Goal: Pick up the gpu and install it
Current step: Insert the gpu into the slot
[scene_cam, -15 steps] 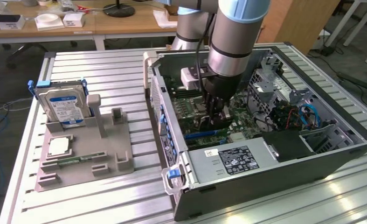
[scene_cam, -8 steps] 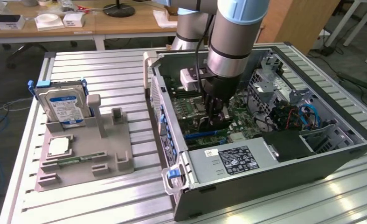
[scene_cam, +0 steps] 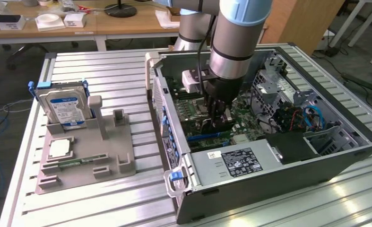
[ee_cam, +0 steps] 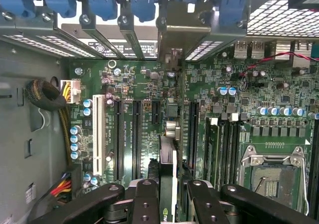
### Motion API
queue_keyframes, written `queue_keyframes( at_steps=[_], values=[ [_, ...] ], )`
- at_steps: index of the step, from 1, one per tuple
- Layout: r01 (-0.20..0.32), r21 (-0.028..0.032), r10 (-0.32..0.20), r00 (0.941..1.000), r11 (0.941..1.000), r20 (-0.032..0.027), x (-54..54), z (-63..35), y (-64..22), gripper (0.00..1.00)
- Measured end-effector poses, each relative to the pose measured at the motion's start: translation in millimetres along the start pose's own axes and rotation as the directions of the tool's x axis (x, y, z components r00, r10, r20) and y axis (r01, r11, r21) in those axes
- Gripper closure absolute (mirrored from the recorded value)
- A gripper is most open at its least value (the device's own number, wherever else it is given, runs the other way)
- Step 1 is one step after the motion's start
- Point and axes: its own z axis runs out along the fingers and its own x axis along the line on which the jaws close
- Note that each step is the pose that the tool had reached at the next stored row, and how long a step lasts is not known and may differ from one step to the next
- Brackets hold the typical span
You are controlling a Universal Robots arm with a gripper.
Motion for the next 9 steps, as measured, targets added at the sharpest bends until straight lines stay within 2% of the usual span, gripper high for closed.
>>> queue_keyframes(
  at_steps=[9],
  values=[
    [0.000, 0.0034, 0.000, 1.0000, 1.0000, 0.0001, -0.9, 1.3, 1.0, 0.73]
  ],
)
